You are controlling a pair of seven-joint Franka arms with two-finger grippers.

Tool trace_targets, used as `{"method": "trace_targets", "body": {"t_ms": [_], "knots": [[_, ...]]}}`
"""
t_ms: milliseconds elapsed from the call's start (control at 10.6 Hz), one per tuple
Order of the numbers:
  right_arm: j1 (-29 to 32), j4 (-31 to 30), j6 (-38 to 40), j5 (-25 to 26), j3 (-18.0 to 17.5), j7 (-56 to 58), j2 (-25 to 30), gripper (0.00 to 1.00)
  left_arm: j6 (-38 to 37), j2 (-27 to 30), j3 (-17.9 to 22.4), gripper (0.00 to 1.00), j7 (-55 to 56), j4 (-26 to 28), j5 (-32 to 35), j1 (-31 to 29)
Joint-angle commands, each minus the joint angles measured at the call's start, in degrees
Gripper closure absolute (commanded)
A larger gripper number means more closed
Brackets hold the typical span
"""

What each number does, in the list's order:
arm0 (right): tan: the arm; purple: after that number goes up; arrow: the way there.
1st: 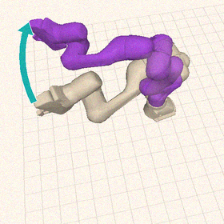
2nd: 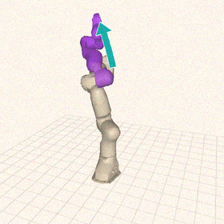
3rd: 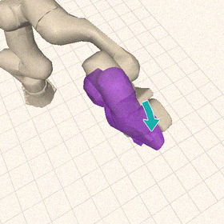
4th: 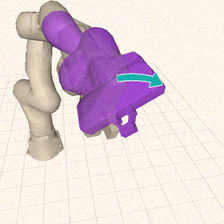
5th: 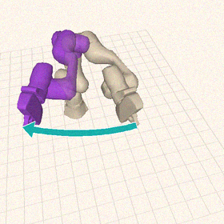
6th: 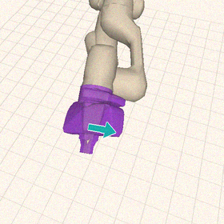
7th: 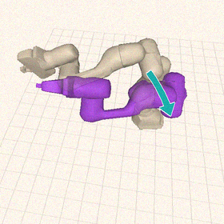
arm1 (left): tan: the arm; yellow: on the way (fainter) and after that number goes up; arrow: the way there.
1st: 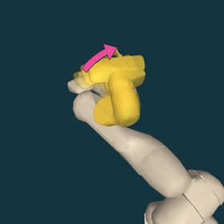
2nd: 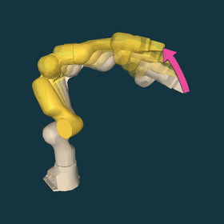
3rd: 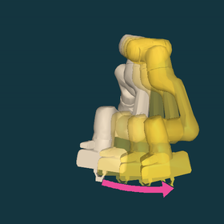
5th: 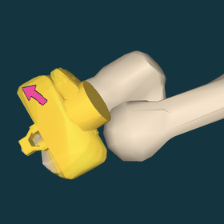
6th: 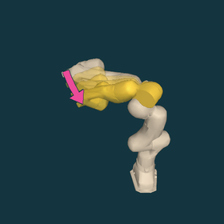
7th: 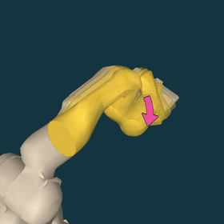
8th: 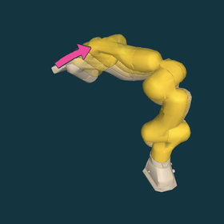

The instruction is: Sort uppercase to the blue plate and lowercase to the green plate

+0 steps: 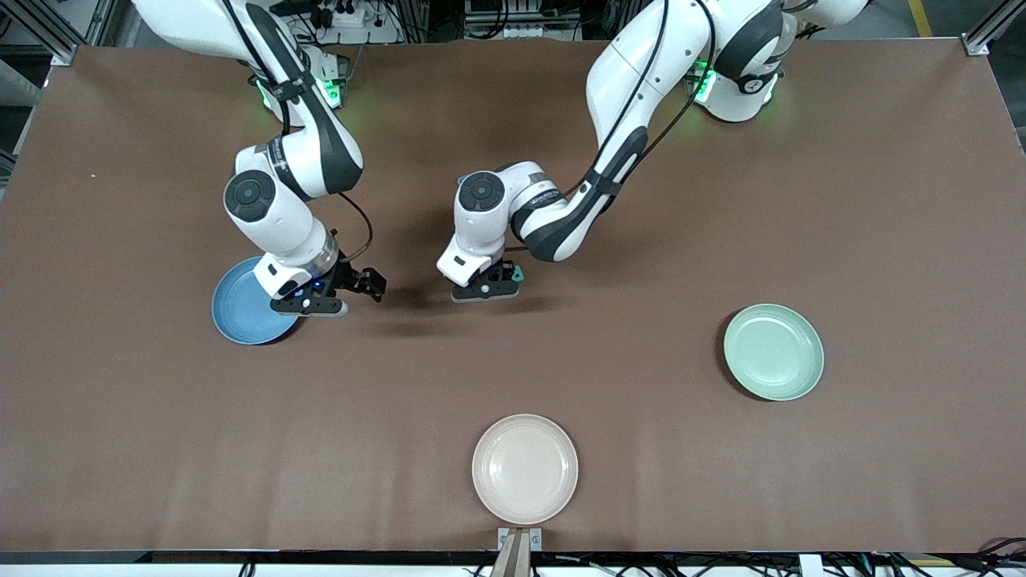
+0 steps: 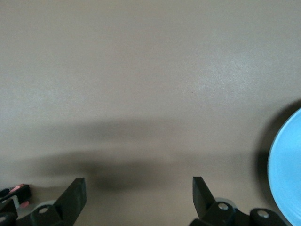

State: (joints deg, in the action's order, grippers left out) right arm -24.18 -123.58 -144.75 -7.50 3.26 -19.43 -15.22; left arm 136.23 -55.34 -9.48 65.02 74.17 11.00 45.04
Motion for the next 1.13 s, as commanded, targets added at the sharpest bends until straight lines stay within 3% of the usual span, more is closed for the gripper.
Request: {"method": "trace_targets", "body": {"t_ms": [0,188,658,847,1035], "knots": [[0.80,-0.70,-0.44,-0.76,-0.63,1.15,0.63,0.00,-2.80,1.72,0.35,1.00,0.89,-0.08,0.96,0.14],[0.71,-0.79,-0.44,-0.76,-0.72,0.97,0.36,0.00,-4.39,3.12,0.26,1.00,0.63,-0.08,0.87,-0.91],[-0.95,-0.79,-5.62,-0.94,-7.73,-11.64,-4.90,0.00,-8.24,8.39,-1.58,1.00,-0.51,0.63,0.26,-7.32],[-3.76,-0.35,-5.72,-0.32,-7.84,-17.72,-7.01,0.00,-11.76,10.06,-1.85,1.00,-4.97,0.72,0.08,-10.66],[-5.00,1.22,-5.19,3.87,-7.84,-26.06,-9.03,0.00,-15.10,11.73,-1.94,1.00,-7.79,0.72,0.08,-14.35]]}}
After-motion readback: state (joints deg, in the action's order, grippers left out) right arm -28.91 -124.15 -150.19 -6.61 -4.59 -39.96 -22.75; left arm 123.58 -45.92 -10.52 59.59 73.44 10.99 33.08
